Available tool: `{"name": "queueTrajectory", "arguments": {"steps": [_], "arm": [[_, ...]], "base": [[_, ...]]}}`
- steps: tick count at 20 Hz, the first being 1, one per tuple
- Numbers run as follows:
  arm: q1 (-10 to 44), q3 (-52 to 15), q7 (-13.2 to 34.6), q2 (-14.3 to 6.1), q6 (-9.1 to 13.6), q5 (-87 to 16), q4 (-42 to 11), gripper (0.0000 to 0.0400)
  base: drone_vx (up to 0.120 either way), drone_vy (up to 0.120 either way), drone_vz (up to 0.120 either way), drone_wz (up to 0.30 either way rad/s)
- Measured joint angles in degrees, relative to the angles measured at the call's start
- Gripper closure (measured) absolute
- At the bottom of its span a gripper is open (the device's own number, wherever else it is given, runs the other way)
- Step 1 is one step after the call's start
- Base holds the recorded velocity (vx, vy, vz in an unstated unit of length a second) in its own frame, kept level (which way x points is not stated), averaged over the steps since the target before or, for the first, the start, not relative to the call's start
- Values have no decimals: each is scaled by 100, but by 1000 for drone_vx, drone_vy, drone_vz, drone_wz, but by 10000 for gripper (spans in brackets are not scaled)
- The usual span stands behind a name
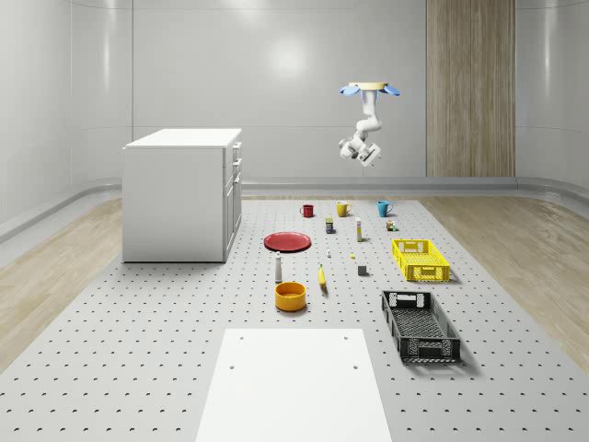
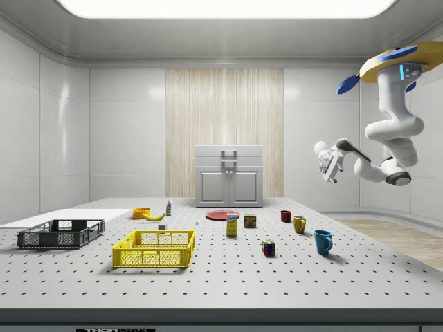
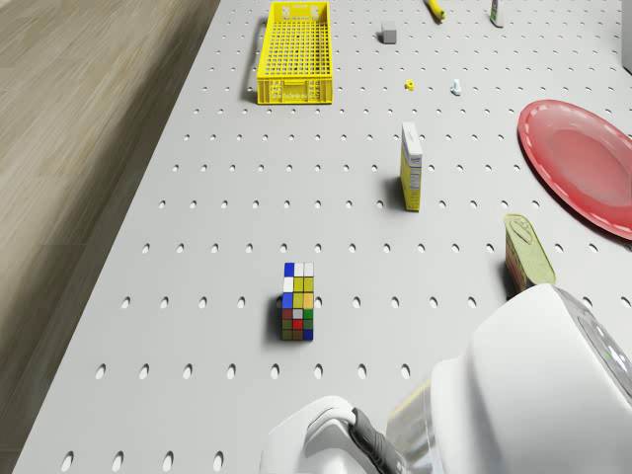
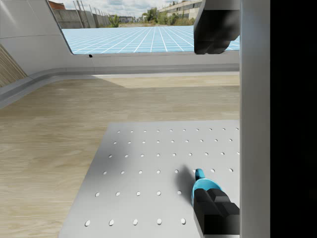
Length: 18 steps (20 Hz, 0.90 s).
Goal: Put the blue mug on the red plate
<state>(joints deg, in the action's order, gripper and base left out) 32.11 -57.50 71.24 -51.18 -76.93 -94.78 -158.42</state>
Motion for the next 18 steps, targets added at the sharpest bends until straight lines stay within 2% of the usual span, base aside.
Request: {"name": "queueTrajectory", "arguments": {"steps": [4,8,11,15,18], "arm": [[1130,-665,799,-286,522,-1171,-507,0],[1879,-1038,1292,-529,855,-1668,-681,0],[2222,-1203,1518,-679,974,-1819,-728,0],[2498,-1343,1707,-847,1016,-1883,-749,0],[2626,-1414,1800,-958,995,-1880,-751,0]], "base": [[120,0,-120,0],[120,0,-120,0],[120,0,-120,0],[110,0,-120,0],[0,0,-120,0]]}}
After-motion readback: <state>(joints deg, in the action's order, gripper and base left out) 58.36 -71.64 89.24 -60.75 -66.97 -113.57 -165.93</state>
